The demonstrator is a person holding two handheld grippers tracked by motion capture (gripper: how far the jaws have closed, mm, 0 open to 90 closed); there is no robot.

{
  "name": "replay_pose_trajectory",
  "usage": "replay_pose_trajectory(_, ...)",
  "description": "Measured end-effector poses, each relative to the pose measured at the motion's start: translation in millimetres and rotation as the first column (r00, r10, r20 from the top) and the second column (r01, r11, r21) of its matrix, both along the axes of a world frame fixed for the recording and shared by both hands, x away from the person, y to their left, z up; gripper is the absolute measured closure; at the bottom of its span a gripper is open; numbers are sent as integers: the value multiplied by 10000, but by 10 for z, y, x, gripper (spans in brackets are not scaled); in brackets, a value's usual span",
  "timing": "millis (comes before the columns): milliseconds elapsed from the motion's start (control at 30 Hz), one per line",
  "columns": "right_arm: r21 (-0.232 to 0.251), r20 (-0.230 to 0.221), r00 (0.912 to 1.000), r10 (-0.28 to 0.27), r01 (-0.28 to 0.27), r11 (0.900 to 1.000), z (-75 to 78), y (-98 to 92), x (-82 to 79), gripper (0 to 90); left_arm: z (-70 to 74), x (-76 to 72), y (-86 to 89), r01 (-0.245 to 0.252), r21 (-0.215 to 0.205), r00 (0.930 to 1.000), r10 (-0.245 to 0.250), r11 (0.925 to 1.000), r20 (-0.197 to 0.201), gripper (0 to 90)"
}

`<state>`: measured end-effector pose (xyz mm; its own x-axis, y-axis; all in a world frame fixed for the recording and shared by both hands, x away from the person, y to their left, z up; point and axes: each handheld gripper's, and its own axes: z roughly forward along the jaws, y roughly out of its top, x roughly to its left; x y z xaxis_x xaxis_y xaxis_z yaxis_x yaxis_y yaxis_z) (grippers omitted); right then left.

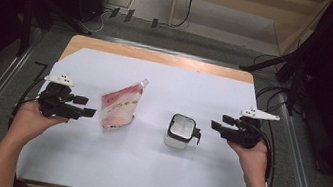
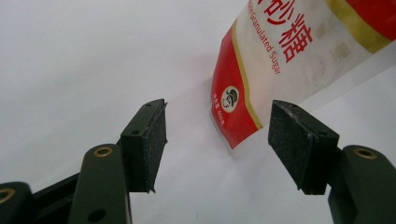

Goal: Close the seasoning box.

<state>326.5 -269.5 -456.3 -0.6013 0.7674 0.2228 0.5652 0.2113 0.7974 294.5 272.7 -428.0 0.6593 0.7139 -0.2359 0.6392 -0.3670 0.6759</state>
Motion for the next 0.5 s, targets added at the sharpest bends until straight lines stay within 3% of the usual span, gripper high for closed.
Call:
replay_pose_trajectory(33, -126, 232, 9996, -180, 183, 9998, -33, -14, 10, 367, -5, -1, 0, -34, 15, 10000, 34, 10000, 47, 382)
replay_pose_trajectory(200, -583, 239, 9993, -289, 302, 9978, -119, -43, 37, 333, -13, 0, 4, -141, 54, 9999, 140, 9999, 98, 382)
replay_pose_trajectory(400, -563, 216, 9991, -355, 366, 9977, -163, -62, 55, 297, -22, 3, 11, -254, 199, 9995, 250, 9995, 166, 399)
replay_pose_trajectory(433, -609, 197, 9991, -366, 377, 9974, -174, -68, 59, 287, -38, 5, 3, -537, 283, 9982, 529, 9982, 277, 404)
replay_pose_trajectory(500, -645, 158, 9992, -367, 377, 9972, -185, -70, 62, 279, -39, 11, 9, -540, 314, 9983, 533, 9980, 245, 406)
